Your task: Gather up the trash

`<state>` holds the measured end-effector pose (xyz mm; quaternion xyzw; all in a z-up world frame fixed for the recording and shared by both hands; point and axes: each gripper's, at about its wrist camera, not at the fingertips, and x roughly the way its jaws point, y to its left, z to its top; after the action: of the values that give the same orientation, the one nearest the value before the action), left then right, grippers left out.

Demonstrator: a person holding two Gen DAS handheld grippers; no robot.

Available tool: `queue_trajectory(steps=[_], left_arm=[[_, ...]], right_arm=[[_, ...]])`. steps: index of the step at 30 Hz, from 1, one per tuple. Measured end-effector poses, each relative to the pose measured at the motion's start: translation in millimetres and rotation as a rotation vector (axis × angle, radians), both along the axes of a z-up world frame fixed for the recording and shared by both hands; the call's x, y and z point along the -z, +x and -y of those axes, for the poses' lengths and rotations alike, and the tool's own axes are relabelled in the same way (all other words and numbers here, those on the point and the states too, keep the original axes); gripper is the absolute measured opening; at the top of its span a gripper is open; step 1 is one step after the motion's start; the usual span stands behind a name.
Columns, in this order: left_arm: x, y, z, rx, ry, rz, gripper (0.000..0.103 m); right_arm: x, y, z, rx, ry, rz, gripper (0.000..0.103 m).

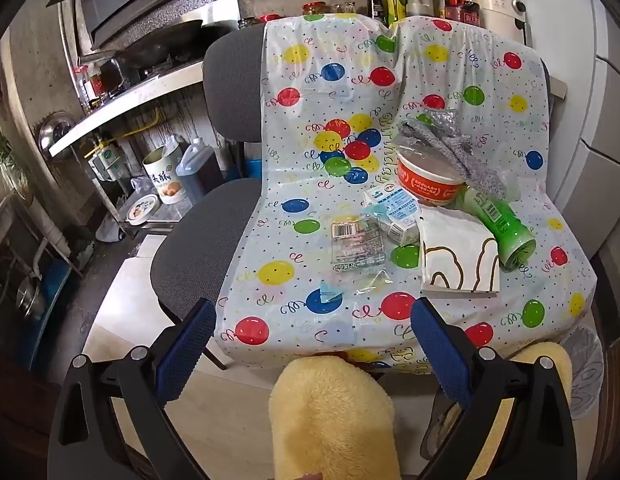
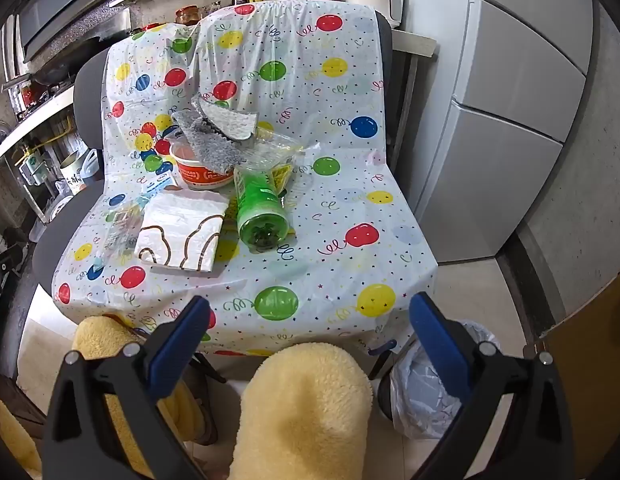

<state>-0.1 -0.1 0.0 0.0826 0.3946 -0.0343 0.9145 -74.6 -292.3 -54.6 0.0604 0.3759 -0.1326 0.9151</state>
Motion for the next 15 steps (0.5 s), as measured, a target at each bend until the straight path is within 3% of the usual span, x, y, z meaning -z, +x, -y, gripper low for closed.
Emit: queue_trajectory(steps=[15], left_arm=[[0.1,-0.2,0.5,-0.002,-0.002,-0.006,0.096]], right_arm=[[0.8,-0.3,0.1,0.001,-0.002,-0.003,0.097]])
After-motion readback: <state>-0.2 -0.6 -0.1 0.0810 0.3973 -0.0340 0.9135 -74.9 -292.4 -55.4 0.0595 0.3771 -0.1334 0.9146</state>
